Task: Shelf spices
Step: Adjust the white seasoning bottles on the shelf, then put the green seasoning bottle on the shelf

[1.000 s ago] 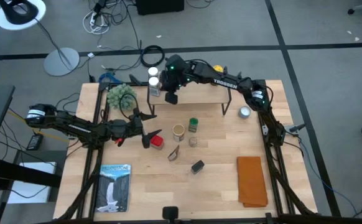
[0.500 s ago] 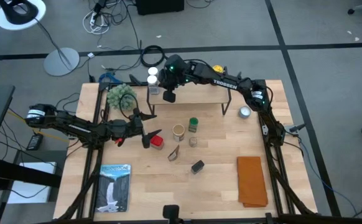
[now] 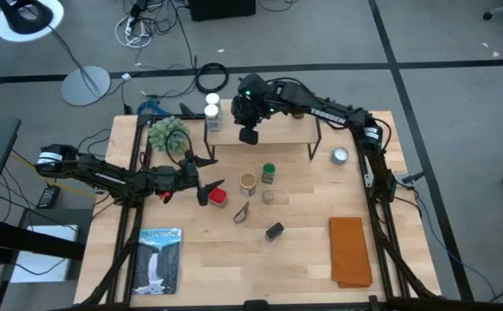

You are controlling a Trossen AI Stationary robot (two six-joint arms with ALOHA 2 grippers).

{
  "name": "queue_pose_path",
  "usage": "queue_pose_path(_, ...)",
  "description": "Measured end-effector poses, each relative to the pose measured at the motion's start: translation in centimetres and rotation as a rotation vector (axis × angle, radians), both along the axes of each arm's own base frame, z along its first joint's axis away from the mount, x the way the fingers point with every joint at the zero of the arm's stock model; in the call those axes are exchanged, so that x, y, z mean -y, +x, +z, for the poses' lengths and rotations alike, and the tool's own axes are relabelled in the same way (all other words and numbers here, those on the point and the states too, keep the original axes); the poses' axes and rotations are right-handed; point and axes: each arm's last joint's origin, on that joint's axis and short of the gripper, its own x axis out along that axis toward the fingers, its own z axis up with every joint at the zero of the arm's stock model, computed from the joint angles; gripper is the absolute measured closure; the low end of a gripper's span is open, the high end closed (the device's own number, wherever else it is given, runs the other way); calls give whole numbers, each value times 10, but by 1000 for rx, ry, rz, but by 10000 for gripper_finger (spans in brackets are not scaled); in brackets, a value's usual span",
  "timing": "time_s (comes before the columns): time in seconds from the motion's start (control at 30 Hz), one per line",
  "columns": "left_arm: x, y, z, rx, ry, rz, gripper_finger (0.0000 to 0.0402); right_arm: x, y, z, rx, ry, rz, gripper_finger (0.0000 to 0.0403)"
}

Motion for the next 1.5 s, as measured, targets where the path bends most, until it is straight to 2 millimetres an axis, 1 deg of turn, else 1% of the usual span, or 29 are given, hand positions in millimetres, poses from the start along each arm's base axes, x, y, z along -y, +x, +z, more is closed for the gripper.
queue_pose_path(0.1,0,0,0,-1,0,0,44,-13,-13,15,-39,-24,-26,403)
queue_pose_path(0.2,0,0,0,-2,0,0,44,-27,-26,24,-103,-22,-51,403)
queue_pose_path(0.33,0,0,0,-1,-4,0,44,-50,-50,40,-139,-62,-104,403)
queue_pose_path(0.43,0,0,0,-1,-5,0,44,-68,-74,39,-133,-84,-171,403)
queue_pose_path(0.53,0,0,0,-1,-6,0,44,-87,-109,32,-62,-89,-257,403)
queue_pose_path(0.67,0,0,-1,-5,-3,0,44,-122,-162,11,54,-85,-389,403)
queue_pose_path(0.77,0,0,0,-5,-2,0,44,-150,-197,-6,150,-56,-419,403)
queue_pose_path(0.83,0,0,-1,-6,-2,0,44,-166,-214,-16,225,-18,-412,403)
queue_pose_path(0.93,0,0,-1,-6,-1,0,44,-183,-231,-34,302,57,-366,401)
queue_pose_path(1.07,0,0,-1,-7,0,0,44,-193,-240,-64,341,100,-317,398)
queue_pose_path(1.2,0,0,-1,-7,-2,0,44,-196,-240,-103,325,96,-305,399)
queue_pose_path(1.33,0,0,-1,-7,-4,0,44,-195,-237,-141,329,126,-339,395)
queue_pose_path(1.4,0,0,-1,-9,-5,0,44,-194,-234,-154,347,135,-352,388)
queue_pose_path(1.5,0,0,-1,-8,-5,0,44,-191,-230,-165,359,139,-372,375)
